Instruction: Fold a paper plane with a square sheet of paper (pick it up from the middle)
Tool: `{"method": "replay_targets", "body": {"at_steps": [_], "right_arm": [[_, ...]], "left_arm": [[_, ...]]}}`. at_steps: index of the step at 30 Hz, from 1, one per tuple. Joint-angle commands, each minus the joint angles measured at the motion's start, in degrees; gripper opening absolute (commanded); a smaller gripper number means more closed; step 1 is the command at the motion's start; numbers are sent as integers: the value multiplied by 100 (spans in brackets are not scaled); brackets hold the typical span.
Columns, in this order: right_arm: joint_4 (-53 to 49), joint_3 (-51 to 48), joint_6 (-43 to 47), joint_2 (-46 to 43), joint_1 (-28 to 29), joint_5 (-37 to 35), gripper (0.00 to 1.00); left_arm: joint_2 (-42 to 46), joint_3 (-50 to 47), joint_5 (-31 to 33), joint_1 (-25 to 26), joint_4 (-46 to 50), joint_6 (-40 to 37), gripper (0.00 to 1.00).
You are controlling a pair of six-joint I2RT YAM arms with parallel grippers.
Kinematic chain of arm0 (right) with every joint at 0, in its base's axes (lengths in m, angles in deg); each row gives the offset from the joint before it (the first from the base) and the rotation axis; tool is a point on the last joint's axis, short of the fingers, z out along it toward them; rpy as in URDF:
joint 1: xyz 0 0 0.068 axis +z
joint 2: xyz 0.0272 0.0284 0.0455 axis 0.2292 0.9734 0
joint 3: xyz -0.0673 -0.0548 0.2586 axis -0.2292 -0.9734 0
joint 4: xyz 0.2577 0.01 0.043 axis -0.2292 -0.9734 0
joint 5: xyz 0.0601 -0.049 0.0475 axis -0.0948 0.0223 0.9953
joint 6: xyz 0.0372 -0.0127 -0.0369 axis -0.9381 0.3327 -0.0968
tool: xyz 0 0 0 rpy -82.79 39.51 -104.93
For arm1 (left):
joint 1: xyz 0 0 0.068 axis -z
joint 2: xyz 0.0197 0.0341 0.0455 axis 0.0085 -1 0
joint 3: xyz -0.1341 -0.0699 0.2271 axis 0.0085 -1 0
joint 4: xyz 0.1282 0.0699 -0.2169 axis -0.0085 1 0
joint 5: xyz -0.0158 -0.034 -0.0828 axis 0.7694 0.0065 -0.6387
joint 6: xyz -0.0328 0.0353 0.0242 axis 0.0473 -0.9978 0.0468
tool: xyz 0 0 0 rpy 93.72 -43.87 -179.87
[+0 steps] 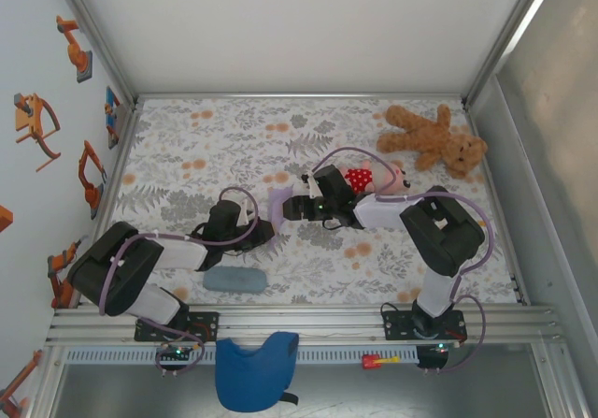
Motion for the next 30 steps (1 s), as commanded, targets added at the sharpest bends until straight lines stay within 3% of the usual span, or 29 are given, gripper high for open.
{"method": "replay_targets", "body": {"at_steps": [1,21,30], "right_arm": [[-144,318,120,118,-29,96,69],[-1348,1458,459,925,-30,-175,65],[-1493,1628,481,1153,-21,-117,65]], "left_arm": [[-112,-120,-166,-47,-365,176,9],[-206,-213,-193,-144,-534,236,8],[-98,-143,-190,-145,-297,179,20]]}}
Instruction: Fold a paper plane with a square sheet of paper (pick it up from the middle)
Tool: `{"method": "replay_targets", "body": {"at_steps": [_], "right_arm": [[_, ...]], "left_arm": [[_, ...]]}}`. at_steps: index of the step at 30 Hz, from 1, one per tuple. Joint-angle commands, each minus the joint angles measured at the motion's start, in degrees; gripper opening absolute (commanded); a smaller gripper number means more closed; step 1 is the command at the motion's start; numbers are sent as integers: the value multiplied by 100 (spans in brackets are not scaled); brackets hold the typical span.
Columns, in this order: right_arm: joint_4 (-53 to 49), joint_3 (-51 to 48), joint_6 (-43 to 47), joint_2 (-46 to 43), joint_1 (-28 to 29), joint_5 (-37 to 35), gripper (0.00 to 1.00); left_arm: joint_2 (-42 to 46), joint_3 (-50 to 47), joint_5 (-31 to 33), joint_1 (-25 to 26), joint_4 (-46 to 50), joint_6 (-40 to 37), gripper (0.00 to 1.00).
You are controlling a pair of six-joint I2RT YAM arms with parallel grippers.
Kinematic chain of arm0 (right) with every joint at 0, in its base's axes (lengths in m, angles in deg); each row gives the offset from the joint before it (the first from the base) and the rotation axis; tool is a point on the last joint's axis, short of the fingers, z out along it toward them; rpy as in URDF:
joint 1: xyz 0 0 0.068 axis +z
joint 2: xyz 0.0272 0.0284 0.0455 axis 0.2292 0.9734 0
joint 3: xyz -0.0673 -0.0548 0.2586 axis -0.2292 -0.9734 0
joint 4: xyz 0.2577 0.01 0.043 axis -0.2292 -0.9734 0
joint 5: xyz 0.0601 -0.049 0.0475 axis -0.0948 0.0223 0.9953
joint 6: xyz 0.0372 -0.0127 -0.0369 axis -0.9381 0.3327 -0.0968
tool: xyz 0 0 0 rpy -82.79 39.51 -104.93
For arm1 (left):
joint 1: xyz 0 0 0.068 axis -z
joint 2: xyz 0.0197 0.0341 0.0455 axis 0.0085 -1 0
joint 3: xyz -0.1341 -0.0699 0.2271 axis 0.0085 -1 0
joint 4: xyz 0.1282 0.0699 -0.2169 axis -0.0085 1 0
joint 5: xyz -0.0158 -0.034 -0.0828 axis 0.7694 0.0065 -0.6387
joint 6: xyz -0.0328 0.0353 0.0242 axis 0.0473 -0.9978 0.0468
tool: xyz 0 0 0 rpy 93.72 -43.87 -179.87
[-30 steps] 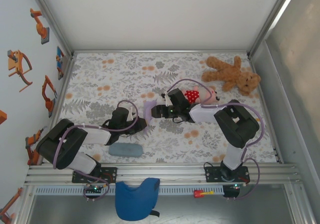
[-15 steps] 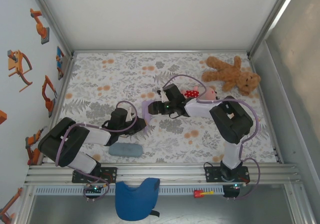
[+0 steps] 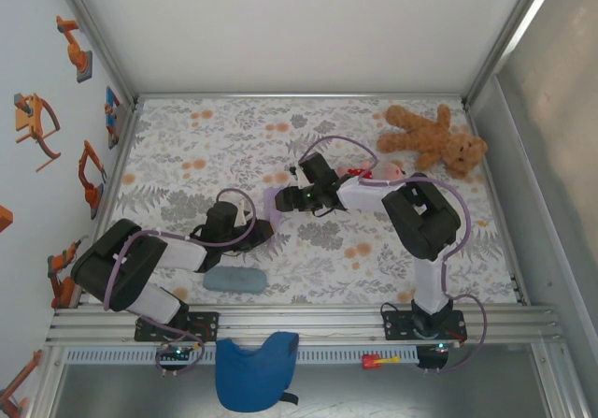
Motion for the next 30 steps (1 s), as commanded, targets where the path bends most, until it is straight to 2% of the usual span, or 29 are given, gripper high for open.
{"method": "replay_targets", "body": {"at_steps": [1,7,12,17,24,27,30], "right_arm": [[-168,87,94,149,-6,-49,65],[-195,88,104,152,-6,-23,65],[-116,20,24,53,3,62,65],[166,-295,-211,-508,3,134,63],[81,-345,-404,-803,7,108,57],[88,-351,-556,-772,3,62,53],[5,-318,-741,-764,-2,-99,48]], "left_arm": [[92,38,-79,-22,186,-63,22],[456,275,7,-22,854,-312,33],[731,431,136,-22,1412,-536,35],[1215,484,481,-41,2135,-756,37],[1635,747,745,-196,2913,-816,37],[1587,958,501,-185,2762,-646,34],[1647,1012,583,-108,2645,-354,31]]}}
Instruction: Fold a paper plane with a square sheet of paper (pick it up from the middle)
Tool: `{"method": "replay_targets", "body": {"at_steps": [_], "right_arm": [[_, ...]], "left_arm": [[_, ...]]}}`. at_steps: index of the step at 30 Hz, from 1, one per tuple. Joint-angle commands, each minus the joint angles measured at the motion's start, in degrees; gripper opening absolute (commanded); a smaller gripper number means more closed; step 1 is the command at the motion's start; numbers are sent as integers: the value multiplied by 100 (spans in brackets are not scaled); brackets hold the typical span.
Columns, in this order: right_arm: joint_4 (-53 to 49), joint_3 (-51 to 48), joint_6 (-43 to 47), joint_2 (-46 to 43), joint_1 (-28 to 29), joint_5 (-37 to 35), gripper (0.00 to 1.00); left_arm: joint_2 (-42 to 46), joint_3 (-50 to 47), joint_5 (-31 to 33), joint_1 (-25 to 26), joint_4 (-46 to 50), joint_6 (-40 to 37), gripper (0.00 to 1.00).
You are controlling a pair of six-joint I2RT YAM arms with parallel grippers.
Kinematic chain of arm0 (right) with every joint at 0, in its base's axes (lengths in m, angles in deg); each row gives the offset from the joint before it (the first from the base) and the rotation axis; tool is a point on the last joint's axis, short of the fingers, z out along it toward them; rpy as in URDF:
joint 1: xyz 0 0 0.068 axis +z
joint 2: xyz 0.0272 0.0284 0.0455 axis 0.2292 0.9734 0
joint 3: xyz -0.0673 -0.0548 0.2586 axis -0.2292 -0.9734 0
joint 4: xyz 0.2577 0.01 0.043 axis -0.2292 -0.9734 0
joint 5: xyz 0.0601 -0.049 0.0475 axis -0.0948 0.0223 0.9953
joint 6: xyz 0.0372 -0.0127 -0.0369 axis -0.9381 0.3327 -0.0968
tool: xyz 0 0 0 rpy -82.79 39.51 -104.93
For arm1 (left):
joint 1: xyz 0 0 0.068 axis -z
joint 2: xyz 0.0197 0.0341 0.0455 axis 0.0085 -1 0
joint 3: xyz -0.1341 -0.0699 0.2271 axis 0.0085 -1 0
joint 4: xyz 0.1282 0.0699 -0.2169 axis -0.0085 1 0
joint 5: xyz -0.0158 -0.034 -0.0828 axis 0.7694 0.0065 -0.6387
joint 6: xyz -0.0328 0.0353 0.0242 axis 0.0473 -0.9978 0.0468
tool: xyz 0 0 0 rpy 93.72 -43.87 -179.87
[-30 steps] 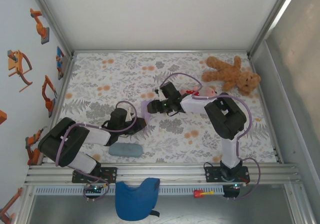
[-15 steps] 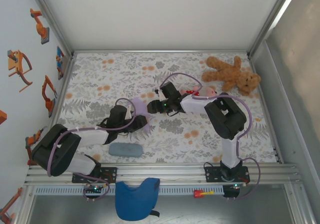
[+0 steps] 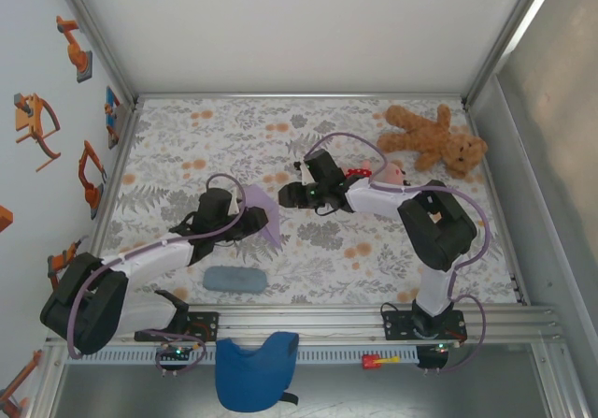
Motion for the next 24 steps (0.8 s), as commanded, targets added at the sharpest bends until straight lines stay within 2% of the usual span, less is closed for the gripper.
{"method": "replay_targets", "body": {"at_steps": [1,7,12,18,24], "right_arm": [[-100,7,-300,-57,3,-132,45],[-209,-22,-519,-118,3,-442,40],[-447,-43,-598,-215,3,-708,38],[-633,-30,-607,-255,3,-759,38],[-717,-20,-642,-256,3,-750,38]], "left_arm": [[142,160,51,96,8,266,31],[-226,774,334,395,616,266,27],[-777,1274,913,395,1549,461,20],[-1282,1418,781,357,1576,529,19],[-1345,1305,999,326,1752,538,17]]}}
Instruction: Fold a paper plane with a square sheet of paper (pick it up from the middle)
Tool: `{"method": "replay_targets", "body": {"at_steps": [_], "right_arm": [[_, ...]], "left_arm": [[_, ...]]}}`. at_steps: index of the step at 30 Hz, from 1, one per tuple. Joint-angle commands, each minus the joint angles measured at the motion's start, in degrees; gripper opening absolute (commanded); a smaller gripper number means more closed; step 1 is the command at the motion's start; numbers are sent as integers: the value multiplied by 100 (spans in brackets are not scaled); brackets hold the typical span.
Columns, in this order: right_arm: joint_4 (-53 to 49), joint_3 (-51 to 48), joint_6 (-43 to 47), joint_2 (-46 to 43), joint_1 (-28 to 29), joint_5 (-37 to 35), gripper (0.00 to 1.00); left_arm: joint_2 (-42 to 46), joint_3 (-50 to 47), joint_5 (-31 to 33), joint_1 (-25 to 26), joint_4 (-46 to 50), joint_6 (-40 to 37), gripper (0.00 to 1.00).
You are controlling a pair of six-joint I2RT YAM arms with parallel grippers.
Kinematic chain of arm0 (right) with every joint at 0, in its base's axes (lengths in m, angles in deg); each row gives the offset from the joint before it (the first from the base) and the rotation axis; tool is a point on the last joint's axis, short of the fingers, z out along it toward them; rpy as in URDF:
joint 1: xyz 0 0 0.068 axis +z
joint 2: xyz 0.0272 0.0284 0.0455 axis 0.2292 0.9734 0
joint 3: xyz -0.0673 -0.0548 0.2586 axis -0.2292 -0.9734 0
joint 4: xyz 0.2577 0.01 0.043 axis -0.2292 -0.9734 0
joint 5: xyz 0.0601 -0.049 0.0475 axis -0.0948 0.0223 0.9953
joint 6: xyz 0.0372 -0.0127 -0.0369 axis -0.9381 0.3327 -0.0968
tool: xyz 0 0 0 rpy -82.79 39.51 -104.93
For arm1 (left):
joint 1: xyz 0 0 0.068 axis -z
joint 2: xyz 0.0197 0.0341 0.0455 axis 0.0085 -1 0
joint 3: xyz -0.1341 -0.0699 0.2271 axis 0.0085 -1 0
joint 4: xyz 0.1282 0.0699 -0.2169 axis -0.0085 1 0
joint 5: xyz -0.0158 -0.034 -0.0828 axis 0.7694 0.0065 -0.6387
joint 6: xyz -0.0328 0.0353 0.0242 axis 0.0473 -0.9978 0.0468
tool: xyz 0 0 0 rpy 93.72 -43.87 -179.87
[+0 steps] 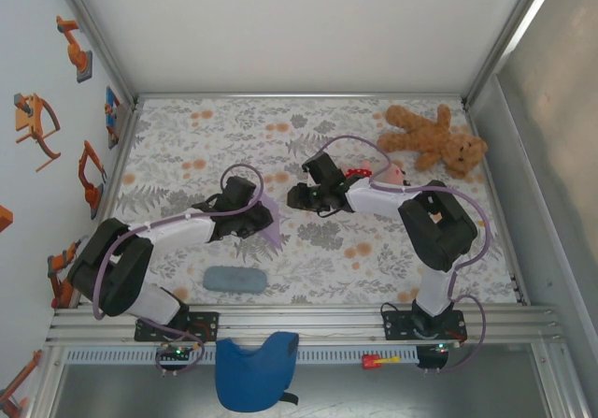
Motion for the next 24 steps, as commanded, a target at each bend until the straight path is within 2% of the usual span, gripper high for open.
{"method": "replay_targets", "body": {"at_steps": [1,14,24], "right_arm": [[-186,-20,-107,-239,7,-110,38],[-289,124,-74,-83,12,195,41],[-10,574,42,512,158,1218,41]], "left_arm": [[41,-11,220,-60,268,68,17],[-47,-561,241,-210,-202,137,12],[-65,-1065,48,-297,-759,147,6]]}}
